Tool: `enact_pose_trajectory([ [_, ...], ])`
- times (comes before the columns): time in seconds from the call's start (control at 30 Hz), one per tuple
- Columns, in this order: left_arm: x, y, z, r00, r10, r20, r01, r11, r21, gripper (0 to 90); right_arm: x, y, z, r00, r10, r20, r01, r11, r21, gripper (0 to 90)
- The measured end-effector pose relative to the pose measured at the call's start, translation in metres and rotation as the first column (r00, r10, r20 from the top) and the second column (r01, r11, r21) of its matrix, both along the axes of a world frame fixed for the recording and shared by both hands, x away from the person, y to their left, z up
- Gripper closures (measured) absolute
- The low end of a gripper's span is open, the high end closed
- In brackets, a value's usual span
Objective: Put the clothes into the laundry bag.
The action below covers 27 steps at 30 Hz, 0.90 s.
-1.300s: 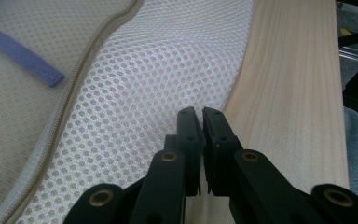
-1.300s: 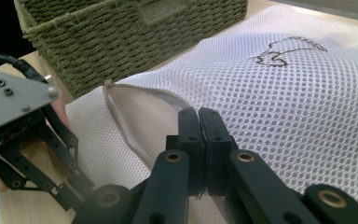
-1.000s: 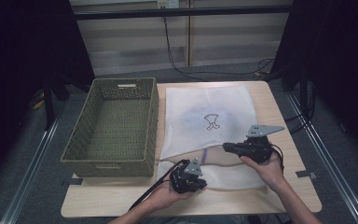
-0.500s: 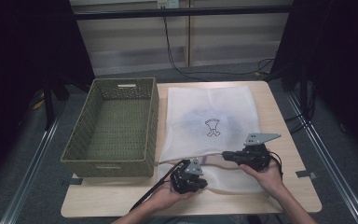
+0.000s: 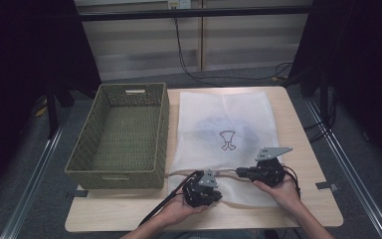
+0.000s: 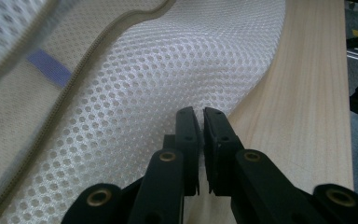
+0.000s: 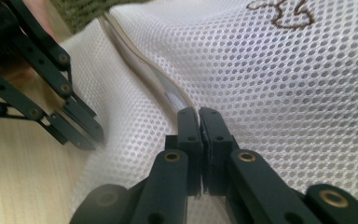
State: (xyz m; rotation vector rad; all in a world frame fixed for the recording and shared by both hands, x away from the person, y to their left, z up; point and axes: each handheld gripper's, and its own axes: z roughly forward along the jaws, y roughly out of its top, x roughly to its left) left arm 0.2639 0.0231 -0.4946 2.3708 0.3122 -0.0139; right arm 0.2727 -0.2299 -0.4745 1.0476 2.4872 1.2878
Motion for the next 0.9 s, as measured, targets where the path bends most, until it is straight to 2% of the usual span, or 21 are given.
enact_pose_trajectory([
  [0.03, 0.000, 0.000, 0.000, 1.0000, -0.004, 0.001, 0.004, 1.0000, 0.002, 84.7, 0.000, 0.000, -0.002, 1.0000, 0.001, 0.000, -0.001, 1.000, -0.002, 87.7],
  [0.07, 0.000, 0.000, -0.001, 1.0000, 0.001, 0.003, -0.001, 0.9999, -0.016, 84.7, 0.000, 0.000, -0.004, 1.0000, -0.002, -0.003, 0.002, 1.000, -0.010, 87.7],
  [0.2, 0.000, 0.000, -0.001, 0.9999, -0.010, -0.002, 0.010, 0.9999, -0.011, 84.4, 0.001, 0.002, -0.013, 0.9999, -0.002, -0.017, 0.002, 0.999, -0.047, 87.4],
  [0.43, 0.000, 0.000, -0.001, 1.0000, 0.003, -0.004, -0.003, 0.9999, -0.016, 83.1, 0.001, 0.001, -0.022, 0.9988, -0.027, -0.042, 0.023, 0.995, -0.096, 87.1],
  [0.47, 0.000, 0.000, 0.000, 1.0000, -0.007, -0.004, 0.007, 1.0000, -0.006, 83.1, 0.002, 0.000, -0.023, 0.9990, -0.031, -0.033, 0.027, 0.995, -0.099, 87.1],
  [0.53, 0.000, -0.001, -0.001, 1.0000, -0.005, -0.002, 0.005, 0.9999, -0.014, 83.1, 0.001, 0.000, -0.024, 0.9986, -0.040, -0.035, 0.037, 0.995, -0.096, 87.1],
  [0.57, 0.001, -0.001, 0.000, 0.9999, -0.010, -0.004, 0.010, 1.0000, -0.001, 83.1, 0.001, 0.000, -0.024, 0.9987, -0.043, -0.027, 0.040, 0.994, -0.102, 87.1],
  [0.6, 0.001, -0.002, -0.001, 0.9999, -0.012, -0.005, 0.012, 0.9998, -0.019, 83.1, 0.001, -0.001, -0.025, 0.9984, -0.051, -0.024, 0.048, 0.992, -0.114, 87.1],
  [0.63, 0.001, -0.003, 0.000, 1.0000, -0.007, -0.005, 0.007, 1.0000, -0.001, 83.1, 0.001, -0.001, -0.026, 0.9983, -0.054, -0.020, 0.052, 0.992, -0.116, 87.1],
  [0.67, 0.002, -0.004, 0.000, 0.9999, -0.011, -0.007, 0.011, 0.9999, -0.004, 83.0, 0.002, -0.002, -0.026, 0.9974, -0.067, -0.027, 0.063, 0.991, -0.117, 87.2],
  [0.7, 0.002, -0.007, -0.002, 0.9999, -0.005, -0.009, 0.005, 0.9997, -0.023, 83.0, 0.003, -0.003, -0.026, 0.9972, -0.071, -0.021, 0.068, 0.991, -0.117, 87.1],
  [0.73, 0.003, -0.009, -0.002, 0.9998, -0.007, -0.016, 0.007, 0.9998, -0.021, 82.9, 0.003, -0.004, -0.026, 0.9959, -0.089, -0.011, 0.087, 0.988, -0.130, 86.8],
  [0.77, 0.003, -0.012, -0.003, 0.9998, 0.001, -0.022, -0.002, 0.9993, -0.036, 82.6, 0.004, -0.004, -0.026, 0.9949, -0.100, -0.002, 0.099, 0.986, -0.134, 85.9],
  [0.83, 0.004, -0.015, -0.002, 0.9997, 0.002, -0.026, -0.002, 0.9996, -0.028, 82.5, 0.005, -0.007, -0.027, 0.9918, -0.127, 0.003, 0.127, 0.983, -0.130, 85.6],
  [0.87, 0.003, -0.015, 0.000, 0.9998, -0.005, -0.019, 0.005, 1.0000, 0.006, 81.6, 0.005, -0.008, -0.027, 0.9916, -0.130, 0.002, 0.129, 0.983, -0.134, 85.5],
  [0.9, 0.003, -0.015, -0.001, 0.9997, -0.001, -0.024, 0.001, 0.9999, -0.012, 80.3, 0.004, -0.009, -0.027, 0.9916, -0.130, 0.002, 0.129, 0.983, -0.128, 85.2],
])
